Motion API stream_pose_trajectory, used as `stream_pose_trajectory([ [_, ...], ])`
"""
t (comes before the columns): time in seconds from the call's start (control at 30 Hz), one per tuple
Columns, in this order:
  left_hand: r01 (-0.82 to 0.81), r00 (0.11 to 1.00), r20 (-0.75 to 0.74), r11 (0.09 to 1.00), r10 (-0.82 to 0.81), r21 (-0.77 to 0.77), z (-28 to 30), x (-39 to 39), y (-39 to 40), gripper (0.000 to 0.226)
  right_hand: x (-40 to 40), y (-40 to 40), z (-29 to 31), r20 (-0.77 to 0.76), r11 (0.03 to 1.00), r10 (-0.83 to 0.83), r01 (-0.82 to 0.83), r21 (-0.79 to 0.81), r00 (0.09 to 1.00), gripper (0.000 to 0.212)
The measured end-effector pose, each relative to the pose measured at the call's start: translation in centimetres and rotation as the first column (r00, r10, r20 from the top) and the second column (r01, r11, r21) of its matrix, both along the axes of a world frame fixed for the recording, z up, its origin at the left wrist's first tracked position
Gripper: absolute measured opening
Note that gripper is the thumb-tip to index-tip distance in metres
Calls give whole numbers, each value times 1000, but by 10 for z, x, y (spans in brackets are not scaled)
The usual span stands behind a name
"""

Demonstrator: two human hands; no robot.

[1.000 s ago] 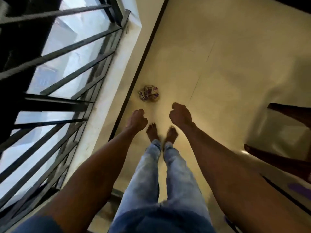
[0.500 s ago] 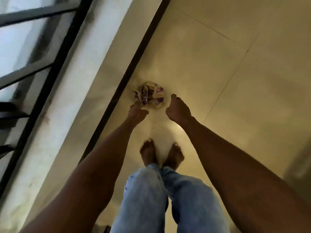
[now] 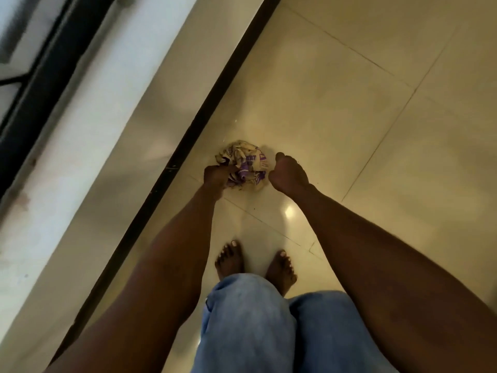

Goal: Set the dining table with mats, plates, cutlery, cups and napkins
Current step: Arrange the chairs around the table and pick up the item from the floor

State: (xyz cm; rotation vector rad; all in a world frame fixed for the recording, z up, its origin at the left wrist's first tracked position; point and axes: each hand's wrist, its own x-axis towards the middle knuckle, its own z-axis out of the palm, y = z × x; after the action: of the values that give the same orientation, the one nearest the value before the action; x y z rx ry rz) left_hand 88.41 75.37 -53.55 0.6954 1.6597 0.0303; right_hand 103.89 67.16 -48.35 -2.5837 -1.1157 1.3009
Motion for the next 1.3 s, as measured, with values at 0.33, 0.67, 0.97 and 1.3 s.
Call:
stream_pose_trajectory([
  [0.33, -157, 967, 191, 986, 166, -63, 260, -72, -50, 65, -51, -40, 246, -3, 999, 5, -5, 37, 1000, 35],
  [0.67, -402, 894, 237, 914, 380, 52, 535, -146, -169, 10, -129, -114, 503, -1, 984, 83, -82, 159, 997, 45],
  [0.97, -791, 605, 296, 601, 739, 115, 587, -198, -376, 50, -174, -246, 564, 58, 846, 477, -476, 241, 877, 55],
  [1.3, -991, 104, 372, 65, 923, 116, 621, -243, -585, 36, -269, -393, 597, 99, 462, 851, -826, 324, 515, 32],
])
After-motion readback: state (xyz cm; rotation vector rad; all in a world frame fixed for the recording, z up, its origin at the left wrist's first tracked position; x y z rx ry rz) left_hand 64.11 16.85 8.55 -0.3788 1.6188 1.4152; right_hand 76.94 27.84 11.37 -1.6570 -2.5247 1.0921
